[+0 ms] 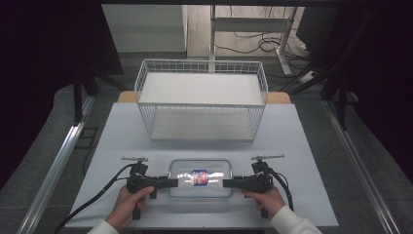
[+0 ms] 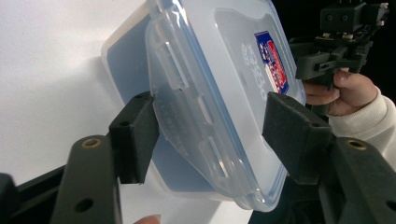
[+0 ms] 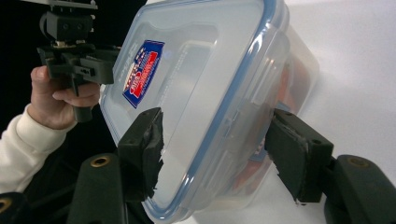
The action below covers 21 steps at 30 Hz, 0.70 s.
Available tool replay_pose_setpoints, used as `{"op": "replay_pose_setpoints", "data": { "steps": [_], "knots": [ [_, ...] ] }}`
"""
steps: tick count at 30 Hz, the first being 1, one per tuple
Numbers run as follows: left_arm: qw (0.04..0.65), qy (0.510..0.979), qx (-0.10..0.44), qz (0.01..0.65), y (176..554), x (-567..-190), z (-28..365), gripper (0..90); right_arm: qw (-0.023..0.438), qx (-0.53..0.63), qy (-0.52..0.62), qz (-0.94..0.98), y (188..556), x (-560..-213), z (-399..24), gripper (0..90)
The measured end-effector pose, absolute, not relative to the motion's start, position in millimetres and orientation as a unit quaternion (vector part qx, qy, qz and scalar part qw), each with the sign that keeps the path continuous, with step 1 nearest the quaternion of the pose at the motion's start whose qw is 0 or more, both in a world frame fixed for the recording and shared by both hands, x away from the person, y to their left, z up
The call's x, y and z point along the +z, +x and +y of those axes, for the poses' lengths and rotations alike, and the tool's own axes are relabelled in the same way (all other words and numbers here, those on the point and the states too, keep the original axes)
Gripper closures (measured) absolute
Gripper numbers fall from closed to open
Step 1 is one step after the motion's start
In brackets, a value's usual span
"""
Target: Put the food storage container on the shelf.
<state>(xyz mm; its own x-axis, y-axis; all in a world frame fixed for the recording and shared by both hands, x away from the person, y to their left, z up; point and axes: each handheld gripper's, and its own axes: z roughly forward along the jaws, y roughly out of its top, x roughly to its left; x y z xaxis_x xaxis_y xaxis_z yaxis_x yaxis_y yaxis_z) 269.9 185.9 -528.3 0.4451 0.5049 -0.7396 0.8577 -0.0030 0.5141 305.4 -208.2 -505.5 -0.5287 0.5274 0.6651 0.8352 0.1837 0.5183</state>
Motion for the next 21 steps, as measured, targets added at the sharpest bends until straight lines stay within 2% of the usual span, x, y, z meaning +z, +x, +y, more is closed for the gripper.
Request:
{"op": "replay_pose_setpoints", "data": {
  "steps": [4, 21],
  "knots": [
    [0.504, 0.689, -0.172, 0.492, 267.5, -525.6, 187.1, 41.7, 0.166, -0.452, -0.452, -0.751, 300.7, -501.7, -210.8, 43.9],
    [0.502, 0.692, -0.159, 0.494, 259.9, -518.1, 187.3, 46.7, 0.161, -0.451, -0.449, -0.755, 294.1, -495.1, -212.1, 49.3]
  ]
}}
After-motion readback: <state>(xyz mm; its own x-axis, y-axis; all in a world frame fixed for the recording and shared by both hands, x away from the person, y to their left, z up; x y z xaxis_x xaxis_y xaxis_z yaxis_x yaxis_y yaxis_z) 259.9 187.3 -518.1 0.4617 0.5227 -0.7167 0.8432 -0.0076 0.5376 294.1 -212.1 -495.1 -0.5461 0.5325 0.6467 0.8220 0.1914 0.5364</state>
